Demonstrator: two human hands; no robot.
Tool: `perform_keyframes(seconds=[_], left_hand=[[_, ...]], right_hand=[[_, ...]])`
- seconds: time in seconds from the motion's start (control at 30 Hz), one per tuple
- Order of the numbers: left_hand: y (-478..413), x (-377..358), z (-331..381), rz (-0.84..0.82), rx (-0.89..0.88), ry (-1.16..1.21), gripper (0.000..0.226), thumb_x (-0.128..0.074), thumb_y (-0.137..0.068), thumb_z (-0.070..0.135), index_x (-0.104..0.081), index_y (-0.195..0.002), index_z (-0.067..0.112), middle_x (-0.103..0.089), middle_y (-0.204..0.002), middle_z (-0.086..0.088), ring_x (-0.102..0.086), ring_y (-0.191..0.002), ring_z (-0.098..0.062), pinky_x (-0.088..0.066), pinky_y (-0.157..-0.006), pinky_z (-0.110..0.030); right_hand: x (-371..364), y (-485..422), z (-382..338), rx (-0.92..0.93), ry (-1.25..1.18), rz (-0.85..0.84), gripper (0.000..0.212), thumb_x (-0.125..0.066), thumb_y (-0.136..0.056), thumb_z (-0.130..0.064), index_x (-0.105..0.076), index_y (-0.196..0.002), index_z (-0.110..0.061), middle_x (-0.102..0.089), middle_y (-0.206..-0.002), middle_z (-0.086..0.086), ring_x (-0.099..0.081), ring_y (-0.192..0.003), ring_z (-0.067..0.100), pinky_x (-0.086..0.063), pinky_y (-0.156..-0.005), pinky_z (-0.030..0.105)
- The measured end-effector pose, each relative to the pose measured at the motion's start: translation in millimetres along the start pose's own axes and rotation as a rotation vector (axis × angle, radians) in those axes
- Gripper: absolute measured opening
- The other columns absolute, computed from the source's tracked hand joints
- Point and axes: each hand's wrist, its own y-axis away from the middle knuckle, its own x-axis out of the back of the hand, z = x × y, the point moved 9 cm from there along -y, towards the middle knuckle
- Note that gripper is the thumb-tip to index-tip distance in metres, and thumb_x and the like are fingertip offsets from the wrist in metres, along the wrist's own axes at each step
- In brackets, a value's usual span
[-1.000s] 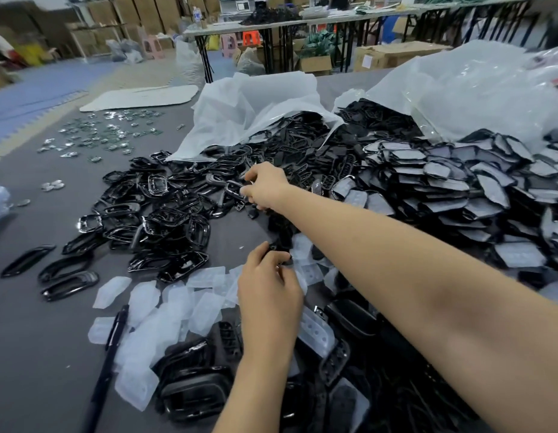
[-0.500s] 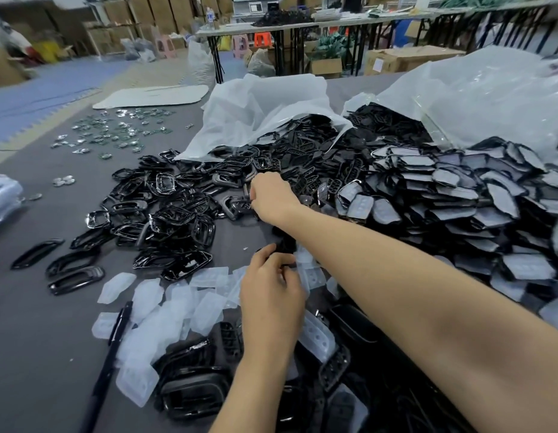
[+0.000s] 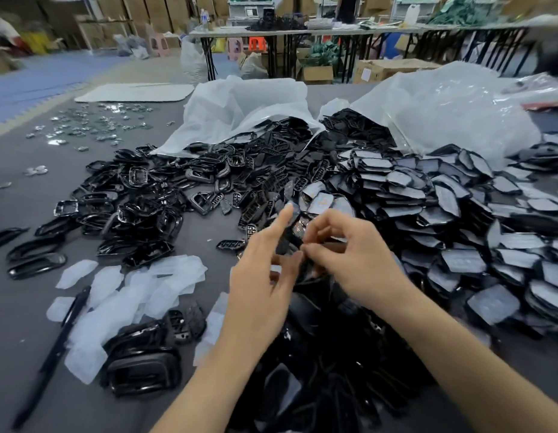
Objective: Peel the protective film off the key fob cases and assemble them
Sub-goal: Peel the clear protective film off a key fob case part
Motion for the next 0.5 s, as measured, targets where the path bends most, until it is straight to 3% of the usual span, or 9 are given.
perform_keyframes(seconds=[0.07, 0.13, 0.2, 0.27, 0.37, 0.5], left_hand=[[1, -6, 3, -0.031, -0.029, 0.017, 0.051, -0.062, -0.092, 0.014, -0.046, -0.127, 0.048, -0.063, -0.102, 0.010, -0.062, -0.073, -0.004, -0.044, -0.066, -0.009], [1, -4, -2, -0.022, 0.019, 0.116, 0.040, -0.063, -0.089, 0.003, -0.063, -0.111, 0.037, -0.065, -0.072, 0.003, -0.058, -0.055, -0.005, -0.046, -0.060, -0.014], [2, -2, -9, 0.006, 0.096, 0.257, 0.031, -0.062, -0.089, 0.000, -0.069, -0.099, 0.028, -0.062, -0.053, -0.003, -0.058, -0.046, -0.011, -0.048, -0.054, -0.017], [3, -1, -15, 0.044, 0.171, 0.386, 0.025, -0.061, -0.089, 0.000, -0.069, -0.095, 0.023, -0.065, -0.056, -0.004, -0.062, -0.046, -0.014, -0.051, -0.051, -0.020], [4, 0, -21, 0.076, 0.269, 0.518, 0.017, -0.059, -0.091, 0.000, -0.064, -0.095, 0.015, -0.071, -0.068, 0.000, -0.065, -0.048, -0.016, -0.053, -0.049, -0.022], [4, -1, -19, 0.082, 0.298, 0.550, 0.024, -0.056, -0.093, 0.001, -0.061, -0.093, 0.024, -0.070, -0.074, -0.001, -0.066, -0.050, -0.022, -0.055, -0.050, -0.026]], right_hand=[[10, 14, 16, -0.090, -0.178, 0.021, 0.026, -0.068, -0.082, 0.004, -0.061, -0.071, -0.018, -0.060, -0.062, -0.001, -0.055, -0.043, 0.010, -0.042, -0.047, 0.017], [17, 20, 29, -0.173, -0.327, 0.056, 0.019, -0.065, -0.086, -0.002, -0.062, -0.074, -0.015, -0.058, -0.059, 0.000, -0.047, -0.040, 0.007, -0.040, -0.051, 0.025], [23, 22, 42, -0.264, -0.482, 0.105, 0.013, -0.058, -0.092, -0.008, -0.062, -0.080, -0.011, -0.062, -0.067, 0.003, -0.043, -0.044, 0.007, -0.044, -0.054, 0.027], [22, 24, 53, -0.384, -0.593, 0.106, 0.015, -0.051, -0.096, -0.008, -0.063, -0.087, -0.010, -0.068, -0.076, 0.004, -0.048, -0.051, 0.008, -0.049, -0.053, 0.024], [15, 27, 58, -0.496, -0.727, 0.028, 0.032, -0.038, -0.090, 0.011, -0.062, -0.102, -0.006, -0.070, -0.082, 0.008, -0.063, -0.063, 0.013, -0.054, -0.055, 0.025], [19, 25, 52, -0.459, -0.871, 0.050, 0.056, -0.026, -0.081, 0.028, -0.058, -0.114, -0.003, -0.064, -0.112, 0.022, -0.071, -0.093, 0.023, -0.059, -0.078, 0.030]])
